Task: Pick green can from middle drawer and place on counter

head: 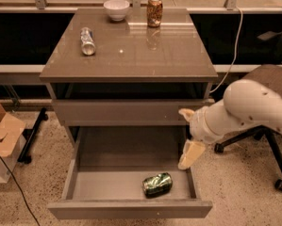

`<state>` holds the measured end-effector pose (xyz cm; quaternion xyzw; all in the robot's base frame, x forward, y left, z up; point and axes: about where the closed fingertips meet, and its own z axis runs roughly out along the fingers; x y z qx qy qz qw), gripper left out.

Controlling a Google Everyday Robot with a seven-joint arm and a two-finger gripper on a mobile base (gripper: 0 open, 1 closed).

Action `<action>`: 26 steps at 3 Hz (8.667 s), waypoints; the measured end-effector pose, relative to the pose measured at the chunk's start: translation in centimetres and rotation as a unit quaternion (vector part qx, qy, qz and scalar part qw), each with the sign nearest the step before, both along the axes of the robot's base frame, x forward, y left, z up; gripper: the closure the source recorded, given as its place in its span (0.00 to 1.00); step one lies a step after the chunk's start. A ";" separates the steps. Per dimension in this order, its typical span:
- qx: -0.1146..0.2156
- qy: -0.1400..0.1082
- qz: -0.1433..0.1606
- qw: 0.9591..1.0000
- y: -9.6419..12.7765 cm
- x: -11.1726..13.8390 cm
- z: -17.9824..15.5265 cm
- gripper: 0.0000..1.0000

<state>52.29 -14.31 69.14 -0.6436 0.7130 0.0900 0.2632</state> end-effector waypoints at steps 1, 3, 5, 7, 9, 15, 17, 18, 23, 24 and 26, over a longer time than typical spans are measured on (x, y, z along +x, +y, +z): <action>0.007 0.028 -0.013 1.000 -0.3 1.5 -4.4 0.00; 0.014 0.036 -0.023 0.999 1.5 2.2 -6.8 0.00; 0.027 0.072 -0.001 0.997 3.6 3.0 -14.5 0.00; 0.067 0.131 -0.014 0.989 4.3 2.7 -24.1 0.00; 0.095 0.163 -0.043 0.981 3.9 2.6 -29.5 0.00; 0.117 0.075 -0.013 0.990 -0.7 1.3 -11.4 1.00; 0.001 -0.108 0.045 0.993 -5.4 5.3 11.0 1.00; -0.060 -0.195 0.064 0.977 -6.2 7.9 22.2 1.00; -0.079 -0.300 0.093 0.946 -0.1 15.7 26.6 1.00; -0.080 -0.289 0.109 0.948 1.7 18.1 24.1 0.84; -0.074 -0.250 0.149 0.954 5.7 22.1 18.5 0.30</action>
Offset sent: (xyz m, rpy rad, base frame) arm 0.0132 -0.0025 -0.0371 0.0114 0.0466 -0.0219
